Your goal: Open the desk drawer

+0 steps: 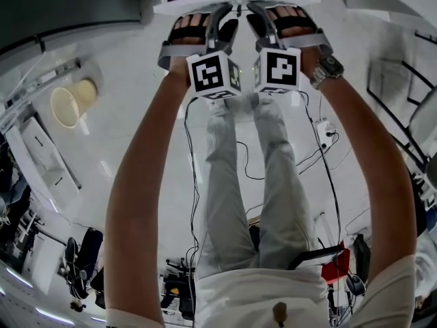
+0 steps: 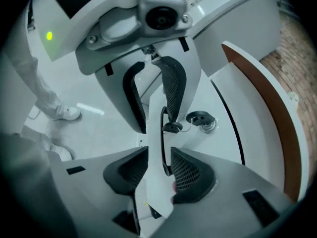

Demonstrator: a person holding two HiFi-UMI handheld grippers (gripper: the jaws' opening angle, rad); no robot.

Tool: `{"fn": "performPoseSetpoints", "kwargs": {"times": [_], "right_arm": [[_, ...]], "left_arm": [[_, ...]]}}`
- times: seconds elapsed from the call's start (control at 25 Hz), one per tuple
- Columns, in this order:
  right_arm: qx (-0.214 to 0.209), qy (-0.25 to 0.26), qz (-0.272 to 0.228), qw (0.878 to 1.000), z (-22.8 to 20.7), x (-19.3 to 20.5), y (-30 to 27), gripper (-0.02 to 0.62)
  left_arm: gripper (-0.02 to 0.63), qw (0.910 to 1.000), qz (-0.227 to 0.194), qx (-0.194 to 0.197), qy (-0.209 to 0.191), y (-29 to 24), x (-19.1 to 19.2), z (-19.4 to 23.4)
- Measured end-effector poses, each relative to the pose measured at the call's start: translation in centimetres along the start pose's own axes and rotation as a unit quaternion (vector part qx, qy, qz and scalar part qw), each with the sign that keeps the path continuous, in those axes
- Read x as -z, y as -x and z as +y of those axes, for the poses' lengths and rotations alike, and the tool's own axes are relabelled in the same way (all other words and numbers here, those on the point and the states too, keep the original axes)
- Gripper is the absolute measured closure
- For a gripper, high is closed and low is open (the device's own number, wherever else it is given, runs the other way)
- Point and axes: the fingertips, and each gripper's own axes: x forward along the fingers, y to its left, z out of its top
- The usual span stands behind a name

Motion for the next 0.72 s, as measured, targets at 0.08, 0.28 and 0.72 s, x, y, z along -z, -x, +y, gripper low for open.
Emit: {"fn": "performPoseSetpoints", "kwargs": {"times": [0.08, 0.28, 0.72], "right_arm": [[-0.019, -0.026, -0.008, 0.999, 0.5, -0.3, 0.3, 0.43], [0.015, -0.091, -0.029, 0.995, -0.8, -0.6, 2.2, 0.498], [0.044, -0.351, -0.103, 0.93, -5.4, -0.9, 12.7, 0.569]], "left_arm": [[0.43, 0.9996, -0.007, -0.008, 0.025, 0.4, 0.2, -0.2], [0.545, 0.9842, -0.023, -0.059, 0.165, 2.6, 0.7, 1.9], [0.598, 0.8863, -0.136, -0.065, 0.438, 13.7, -2.3, 5.9]]}}
